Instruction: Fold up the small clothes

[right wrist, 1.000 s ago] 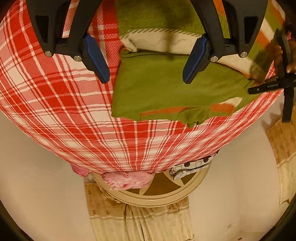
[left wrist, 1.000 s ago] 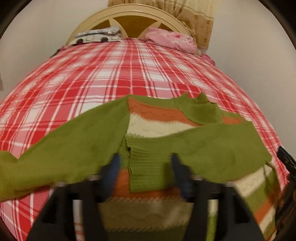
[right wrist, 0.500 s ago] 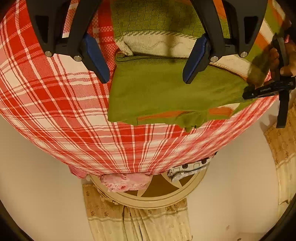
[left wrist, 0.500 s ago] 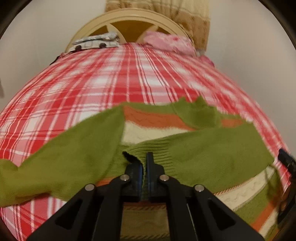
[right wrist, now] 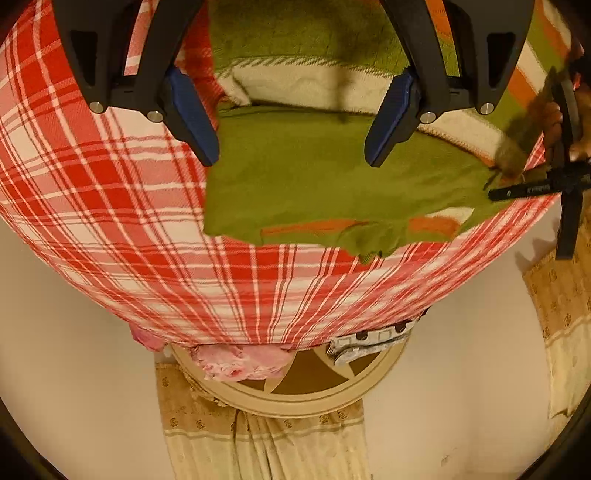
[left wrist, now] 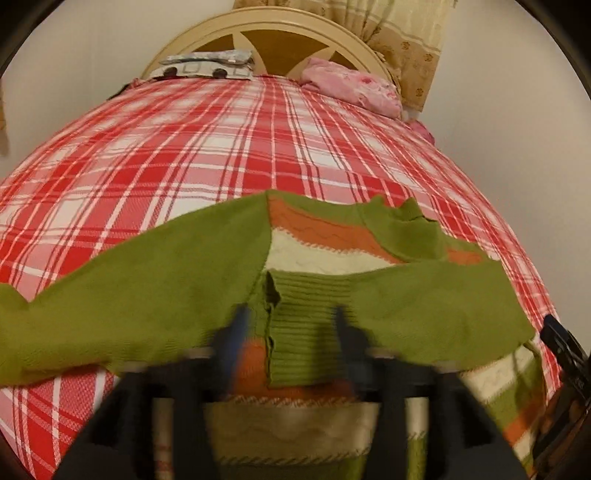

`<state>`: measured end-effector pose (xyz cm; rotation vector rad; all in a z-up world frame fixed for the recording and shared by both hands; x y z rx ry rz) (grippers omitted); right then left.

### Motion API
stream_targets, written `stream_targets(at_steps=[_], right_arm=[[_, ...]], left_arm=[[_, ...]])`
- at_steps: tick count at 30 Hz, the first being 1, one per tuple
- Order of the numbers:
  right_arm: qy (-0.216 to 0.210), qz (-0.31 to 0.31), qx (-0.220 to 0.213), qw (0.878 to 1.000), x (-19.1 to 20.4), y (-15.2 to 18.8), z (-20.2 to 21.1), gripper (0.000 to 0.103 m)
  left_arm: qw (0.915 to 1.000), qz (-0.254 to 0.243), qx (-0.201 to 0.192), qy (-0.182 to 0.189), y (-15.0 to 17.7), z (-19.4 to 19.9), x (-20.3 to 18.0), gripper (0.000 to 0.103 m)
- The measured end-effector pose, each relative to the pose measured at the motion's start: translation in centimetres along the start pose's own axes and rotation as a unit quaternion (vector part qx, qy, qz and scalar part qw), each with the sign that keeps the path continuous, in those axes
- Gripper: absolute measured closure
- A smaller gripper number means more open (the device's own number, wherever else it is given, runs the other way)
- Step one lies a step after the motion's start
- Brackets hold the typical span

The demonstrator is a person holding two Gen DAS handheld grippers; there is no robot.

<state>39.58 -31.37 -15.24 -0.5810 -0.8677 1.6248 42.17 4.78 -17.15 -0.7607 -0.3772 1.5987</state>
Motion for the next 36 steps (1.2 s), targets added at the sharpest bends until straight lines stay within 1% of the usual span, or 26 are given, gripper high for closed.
stream_targets(at_steps=[1, 3, 5, 6, 7, 8, 9, 10, 12, 15, 17, 18, 21, 25, 28, 29, 31, 32, 34, 35, 36], right_arm=[[0.001, 0.002, -0.001, 1.0, 0.1, 0.1, 0.0, 0.021], [0.001, 0.0, -0.005, 1.0, 0.1, 0.2, 0.2, 0.021], [-0.001, -0.003, -0.005, 1.0, 0.0, 0.3, 0.2, 0.021], [-0.002, -0.004, -0.003, 1.0, 0.0, 0.4, 0.1, 0.021], [-0.003, -0.005, -0.001, 1.0, 0.0, 0.5, 0.0, 0.021], [-0.003, -0.006, 0.003, 1.0, 0.0, 0.6, -0.2, 0.021], [-0.003, -0.007, 0.006, 1.0, 0.0, 0.7, -0.3, 0.021], [-0.003, -0.007, 0.009, 1.0, 0.0, 0.8, -0.5, 0.021], [-0.003, -0.005, 0.013, 1.0, 0.1, 0.9, -0.8, 0.021], [-0.003, -0.008, 0.01, 1.0, 0.0, 0.9, -0.6, 0.021], [-0.006, -0.014, 0.002, 1.0, -0.2, 0.8, -0.3, 0.021], [-0.006, -0.015, 0.0, 1.0, -0.3, 0.8, -0.2, 0.021], [-0.007, -0.017, -0.003, 1.0, -0.4, 0.6, 0.1, 0.021], [-0.006, -0.007, 0.005, 1.0, 0.1, 0.3, 0.0, 0.021], [-0.012, 0.016, 0.015, 1.0, 0.8, -0.4, -0.5, 0.021], [-0.015, 0.027, 0.024, 0.999, 1.0, -0.6, -0.9, 0.021], [-0.024, 0.041, 0.072, 0.996, 1.2, -0.5, -2.9, 0.021], [-0.023, 0.033, 0.086, 0.995, 0.9, -0.3, -3.7, 0.021], [-0.03, 0.015, 0.132, 0.991, 0.0, 0.5, -5.3, 0.021], [-0.025, 0.021, 0.132, 0.991, 0.0, 0.5, -5.1, 0.021], [-0.023, 0.027, 0.138, 0.99, 0.0, 0.5, -5.0, 0.021]], left_arm=[[1.0, -0.002, -0.004, -0.003, 0.0, -0.1, -0.1, 0.034], [1.0, -0.01, -0.001, 0.002, 0.0, -0.5, -0.5, 0.034], [0.9997, -0.022, 0.004, 0.001, 0.1, -1.0, -1.0, 0.037], [0.9996, -0.027, 0.007, 0.002, 0.2, -1.2, -1.2, 0.044], [0.9994, -0.031, 0.012, 0.004, 0.3, -1.5, -1.5, 0.055], [0.9992, -0.036, 0.017, 0.0, 0.4, -1.8, -1.7, 0.06], [0.9988, -0.044, 0.019, -0.005, 0.4, -2.2, -2.0, 0.075], [0.9985, -0.05, 0.023, -0.005, 0.5, -2.4, -2.2, 0.101], [0.9983, -0.052, 0.02, -0.013, 0.5, -2.1, -2.3, 0.1], [0.9989, -0.046, -0.003, -0.012, -0.1, -0.4, -1.8, 0.1], [0.9994, -0.034, -0.008, 0.002, -0.6, 0.6, -1.2, 0.1], [0.9993, -0.036, -0.013, -0.003, -0.7, 1.2, -0.9, 0.1], [0.9992, -0.04, -0.004, -0.003, -0.3, 1.2, -0.5, 0.1], [0.9992, -0.038, 0.003, -0.009, 0.2, 0.4, -0.1, 0.1], [0.9994, -0.032, 0.008, -0.009, 0.3, -0.3, 0.2, 0.1], [0.9992, -0.036, 0.009, -0.012, 0.4, -0.3, 0.2, 0.1], [0.9988, -0.044, 0.008, -0.019, 0.7, -0.5, -0.1, 0.1], [0.9987, -0.045, 0.012, -0.021, 0.7, -0.6, -0.1, 0.1], [0.9984, -0.047, 0.012, -0.028, 0.9, -0.6, 0.0, 0.098], [0.9983, -0.047, 0.011, -0.031, 0.9, -0.6, 0.0, 0.098], [0.998, -0.049, 0.007, -0.039, 1.0, -0.5, 0.1, 0.092]])
Point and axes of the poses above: each gripper's, at about its wrist camera, not at the fingertips, and z roughly against the way its jaws point, x to its left, y to its underside, the point moved 3 cm from there along -z, roughly the way its jaws point, and after that the axes turned 4 degrees about z, right-handed, at the moved point
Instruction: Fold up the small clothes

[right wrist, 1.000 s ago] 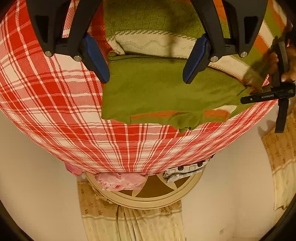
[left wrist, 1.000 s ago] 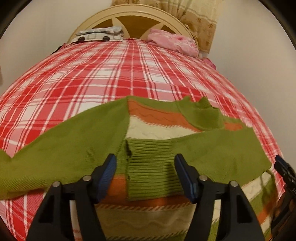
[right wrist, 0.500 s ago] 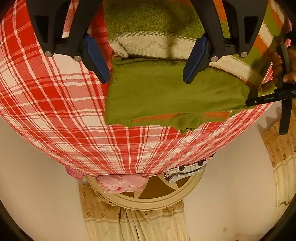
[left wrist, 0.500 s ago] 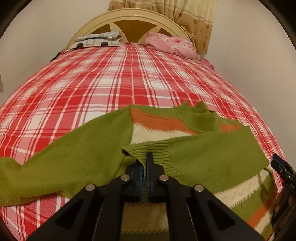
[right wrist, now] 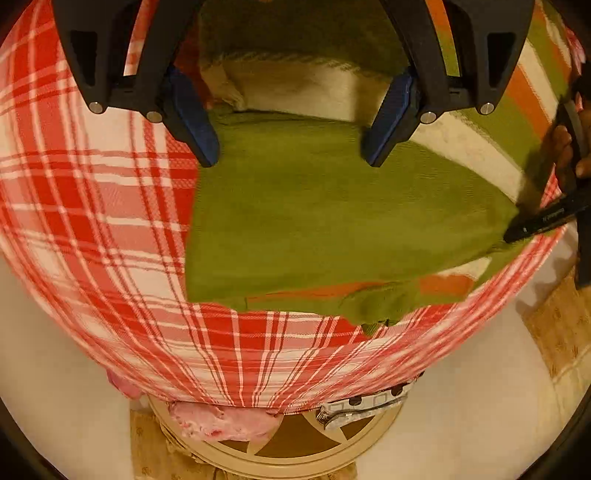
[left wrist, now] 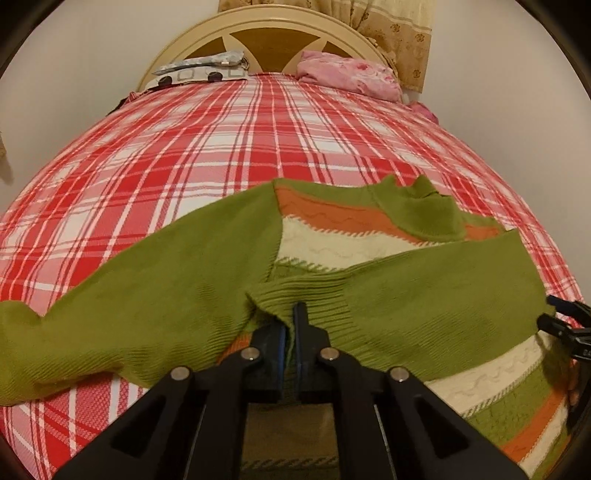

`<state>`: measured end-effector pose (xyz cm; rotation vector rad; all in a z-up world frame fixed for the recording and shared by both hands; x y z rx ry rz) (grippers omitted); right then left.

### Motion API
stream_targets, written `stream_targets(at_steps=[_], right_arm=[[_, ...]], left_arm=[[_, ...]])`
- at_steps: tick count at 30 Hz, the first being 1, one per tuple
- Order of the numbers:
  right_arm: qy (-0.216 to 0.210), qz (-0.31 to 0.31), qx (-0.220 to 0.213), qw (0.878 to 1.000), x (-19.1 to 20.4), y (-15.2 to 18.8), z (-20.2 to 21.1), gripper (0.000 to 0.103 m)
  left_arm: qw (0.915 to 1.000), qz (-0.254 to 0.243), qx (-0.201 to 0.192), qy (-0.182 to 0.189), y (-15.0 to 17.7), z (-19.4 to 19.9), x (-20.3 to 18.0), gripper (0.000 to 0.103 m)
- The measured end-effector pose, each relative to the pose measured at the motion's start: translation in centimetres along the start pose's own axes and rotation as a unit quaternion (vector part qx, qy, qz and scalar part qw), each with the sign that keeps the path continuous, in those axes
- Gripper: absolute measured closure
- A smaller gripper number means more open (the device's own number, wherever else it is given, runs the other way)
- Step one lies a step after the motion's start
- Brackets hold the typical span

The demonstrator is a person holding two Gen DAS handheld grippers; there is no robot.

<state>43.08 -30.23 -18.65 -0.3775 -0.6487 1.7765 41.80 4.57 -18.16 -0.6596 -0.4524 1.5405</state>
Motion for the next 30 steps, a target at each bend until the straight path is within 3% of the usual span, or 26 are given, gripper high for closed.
stream_targets(at_steps=[3, 6, 8, 11, 14, 16, 21, 24, 25, 28, 30], right_arm=[[0.028, 0.024, 0.009, 0.999, 0.7, -0.4, 0.8, 0.021], [0.025, 0.041, -0.012, 0.999, 2.3, -1.8, 1.3, 0.021], [0.025, 0.049, -0.014, 0.998, 3.7, -2.8, 0.6, 0.021], [0.043, 0.082, 0.049, 0.994, 5.7, -2.6, -3.4, 0.021], [0.051, 0.073, 0.033, 0.995, 6.4, -2.9, -2.6, 0.021], [0.031, 0.067, 0.016, 0.997, 7.3, -3.4, -1.6, 0.021], [0.001, 0.114, 0.001, 0.993, 12.8, -4.7, -2.2, 0.021], [-0.012, 0.138, 0.053, 0.989, 16.0, -4.0, -5.2, 0.021], [-0.012, 0.15, 0.052, 0.987, 16.8, -3.8, -4.9, 0.021], [0.024, 0.187, 0.03, 0.982, 18.9, -3.9, -3.2, 0.021], [0.0, 0.178, -0.006, 0.984, 19.7, -4.8, -2.0, 0.021]], left_arm=[[1.0, 0.004, -0.006, -0.001, 0.2, 0.2, 0.2, 0.091], [0.9999, 0.011, -0.008, -0.009, 0.2, 0.5, 0.5, 0.07], [0.9996, 0.023, -0.014, -0.008, 0.2, 1.1, 0.9, 0.064], [0.9991, 0.03, -0.027, -0.015, 0.5, 2.7, 2.0, 0.052], [0.9984, 0.029, -0.043, -0.022, 1.0, 4.4, 3.6, 0.045], [0.9978, 0.03, -0.049, -0.033, 1.5, 5.4, 5.0, 0.039], [0.9958, 0.036, -0.06, -0.059, 2.5, 7.6, 8.2, 0.038], [0.9944, 0.043, -0.065, -0.072, 3.3, 9.0, 10.3, 0.035], [0.9937, 0.046, -0.066, -0.078, 3.7, 9.6, 11.2, 0.032], [0.9902, 0.055, -0.075, -0.104, 4.7, 11.0, 14.2, 0.029], [0.9859, 0.06, -0.078, -0.136, 5.5, 11.7, 16.9, 0.029]])
Point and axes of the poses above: each gripper's, at about its wrist camera, not at the fingertips, and z roughly against the way its jaws point, x to its left, y to its underside, the point moved 3 cm from there along -z, roughly the way its jaws point, and after that the axes turned 4 degrees about z, right-handed, at the moved point
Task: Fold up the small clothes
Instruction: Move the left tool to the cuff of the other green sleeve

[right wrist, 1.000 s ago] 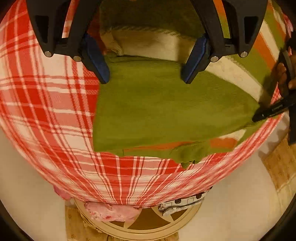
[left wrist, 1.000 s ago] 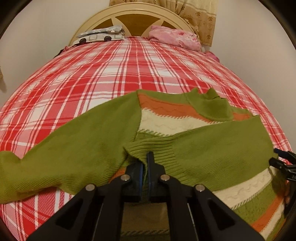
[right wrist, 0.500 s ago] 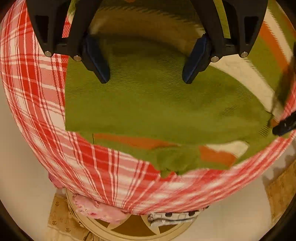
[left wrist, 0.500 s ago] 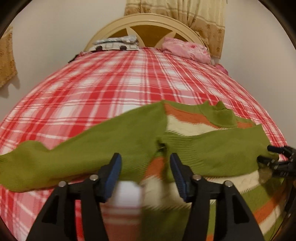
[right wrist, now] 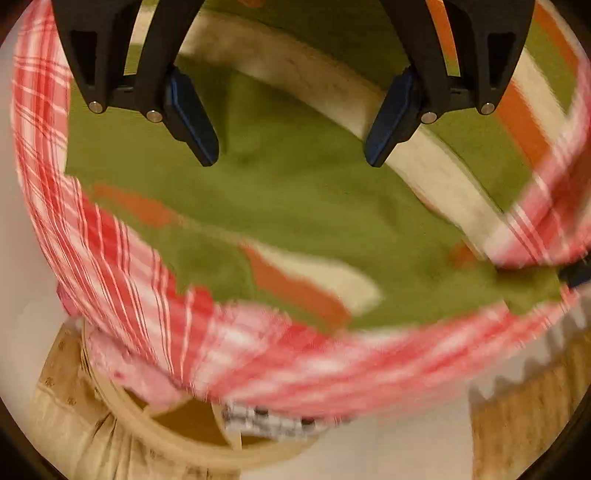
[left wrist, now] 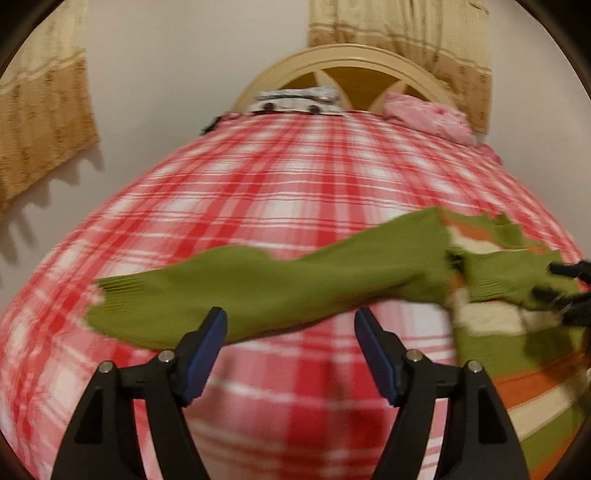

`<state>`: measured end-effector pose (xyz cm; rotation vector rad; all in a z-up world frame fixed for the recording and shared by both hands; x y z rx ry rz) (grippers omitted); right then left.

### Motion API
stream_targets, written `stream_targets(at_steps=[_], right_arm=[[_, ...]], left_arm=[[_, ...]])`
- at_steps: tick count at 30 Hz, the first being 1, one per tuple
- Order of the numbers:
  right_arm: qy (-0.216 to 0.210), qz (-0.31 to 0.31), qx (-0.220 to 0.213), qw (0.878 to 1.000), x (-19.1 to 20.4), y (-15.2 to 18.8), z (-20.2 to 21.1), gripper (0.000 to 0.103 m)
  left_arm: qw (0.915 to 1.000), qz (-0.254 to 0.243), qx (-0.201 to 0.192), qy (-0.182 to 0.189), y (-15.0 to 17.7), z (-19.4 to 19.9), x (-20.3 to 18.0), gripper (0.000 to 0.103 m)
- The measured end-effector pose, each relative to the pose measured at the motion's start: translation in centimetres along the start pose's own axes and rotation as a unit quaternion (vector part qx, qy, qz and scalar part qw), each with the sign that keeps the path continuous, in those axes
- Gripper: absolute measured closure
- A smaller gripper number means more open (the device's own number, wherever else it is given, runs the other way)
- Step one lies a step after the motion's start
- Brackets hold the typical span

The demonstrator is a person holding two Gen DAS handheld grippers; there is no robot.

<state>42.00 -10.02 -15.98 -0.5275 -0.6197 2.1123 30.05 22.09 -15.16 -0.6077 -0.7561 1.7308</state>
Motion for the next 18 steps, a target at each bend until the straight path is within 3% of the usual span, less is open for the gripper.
stream_targets(at_steps=[4, 7, 9, 11, 18], right_arm=[[-0.021, -0.007, -0.018, 1.0, 1.7, -1.7, -1.0, 0.021], [-0.05, 0.012, 0.028, 0.998, 3.8, -0.9, -4.3, 0.021], [-0.023, 0.038, 0.009, 0.999, 5.0, -0.5, -4.2, 0.019], [-0.021, 0.035, 0.007, 0.999, 5.0, -0.5, -4.1, 0.019], [-0.03, 0.018, -0.008, 0.999, 4.8, 0.1, -4.2, 0.017]], left_arm=[[0.9976, 0.05, 0.014, -0.045, 0.8, -0.4, 5.5, 0.029], [0.9926, 0.085, 0.015, -0.086, 1.5, -0.3, 9.5, 0.029], [0.9891, 0.114, 0.02, -0.091, 2.0, -0.5, 11.9, 0.029], [0.9852, 0.14, 0.028, -0.094, 2.4, -1.0, 13.7, 0.029], [0.9786, 0.192, 0.036, -0.064, 2.4, -2.6, 14.4, 0.029]])
Point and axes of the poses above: each gripper's, at about its wrist camera, not at the fingertips, and z roughly against the way its jaws point, x to its left, y to its underside, the point moved 3 cm from there along -z, roughly the way its jaws point, and after that the axes turned 4 degrees about z, right-handed, at the moved point
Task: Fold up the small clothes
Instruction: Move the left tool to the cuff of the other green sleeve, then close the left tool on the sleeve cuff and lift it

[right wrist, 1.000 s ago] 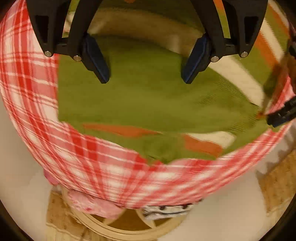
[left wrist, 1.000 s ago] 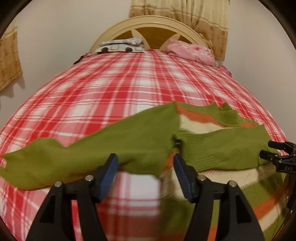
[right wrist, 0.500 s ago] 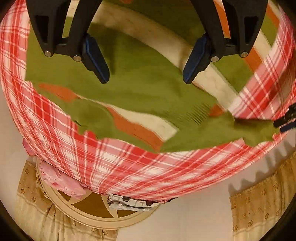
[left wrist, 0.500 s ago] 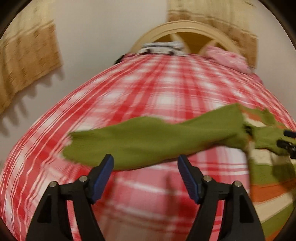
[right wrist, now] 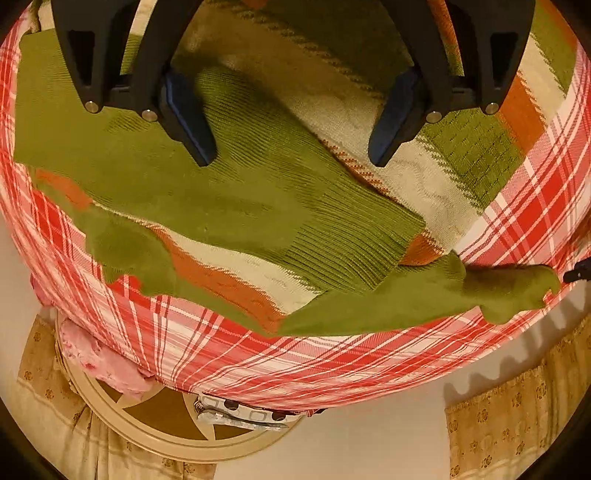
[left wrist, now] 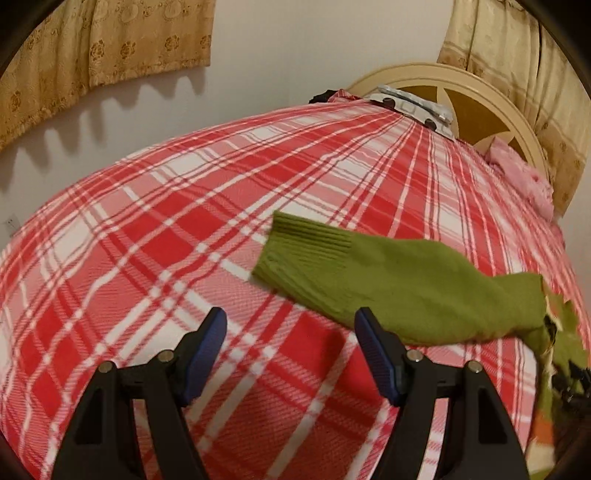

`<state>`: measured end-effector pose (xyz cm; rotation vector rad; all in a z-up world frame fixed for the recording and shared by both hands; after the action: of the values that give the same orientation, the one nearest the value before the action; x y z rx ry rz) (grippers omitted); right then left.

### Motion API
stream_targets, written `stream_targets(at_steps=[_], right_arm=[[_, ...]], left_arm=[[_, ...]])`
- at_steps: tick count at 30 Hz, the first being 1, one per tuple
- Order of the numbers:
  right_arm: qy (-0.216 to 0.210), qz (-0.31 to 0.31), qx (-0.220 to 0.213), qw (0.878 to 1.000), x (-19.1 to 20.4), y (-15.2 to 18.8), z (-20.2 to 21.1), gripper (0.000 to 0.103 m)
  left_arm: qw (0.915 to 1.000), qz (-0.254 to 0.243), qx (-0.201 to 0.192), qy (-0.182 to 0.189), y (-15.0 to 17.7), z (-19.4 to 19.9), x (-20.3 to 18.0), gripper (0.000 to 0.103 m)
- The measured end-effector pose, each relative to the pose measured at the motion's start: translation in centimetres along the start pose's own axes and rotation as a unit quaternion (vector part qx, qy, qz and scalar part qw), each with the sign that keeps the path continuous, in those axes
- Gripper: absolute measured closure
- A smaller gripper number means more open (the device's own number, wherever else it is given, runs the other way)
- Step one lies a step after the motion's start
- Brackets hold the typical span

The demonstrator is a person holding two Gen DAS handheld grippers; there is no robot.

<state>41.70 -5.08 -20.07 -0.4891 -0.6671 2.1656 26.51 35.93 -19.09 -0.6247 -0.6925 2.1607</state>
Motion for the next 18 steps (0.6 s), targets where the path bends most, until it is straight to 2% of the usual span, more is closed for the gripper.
stream_targets(at_steps=[2, 4, 6, 9, 18], right_arm=[[0.005, 0.003, -0.001, 1.0, 0.1, 0.0, 0.1, 0.017], [0.005, 0.001, -0.003, 1.0, 0.0, 0.1, 0.2, 0.016], [0.005, 0.001, -0.004, 1.0, 0.0, 0.2, 0.3, 0.016], [0.008, 0.002, -0.006, 1.0, 0.0, 0.2, 0.3, 0.016], [0.009, 0.001, -0.01, 1.0, 0.0, 0.4, 0.4, 0.016]], left_arm=[[1.0, 0.006, -0.003, 0.003, -0.4, -0.5, -0.6, 0.032], [0.9999, 0.01, -0.001, 0.012, -0.9, -1.1, -0.9, 0.043], [0.9997, 0.014, 0.01, 0.019, -1.3, -1.9, -1.2, 0.05], [0.9992, 0.026, 0.025, 0.015, -1.7, -3.1, -1.5, 0.054], [0.9981, 0.059, 0.016, -0.008, -1.8, -3.0, -1.4, 0.054]])
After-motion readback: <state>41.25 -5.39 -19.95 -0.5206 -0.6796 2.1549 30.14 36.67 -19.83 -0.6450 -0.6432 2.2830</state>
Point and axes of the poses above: each gripper's, at about its wrist camera, not at the fingertips, and z roughly against the way its jaws point, x to its left, y to its underside, the point moved 3 cm from there along -z, roughly the way its jaws point, and after that the axes turned 4 degrees about z, right-handed, at the moved point
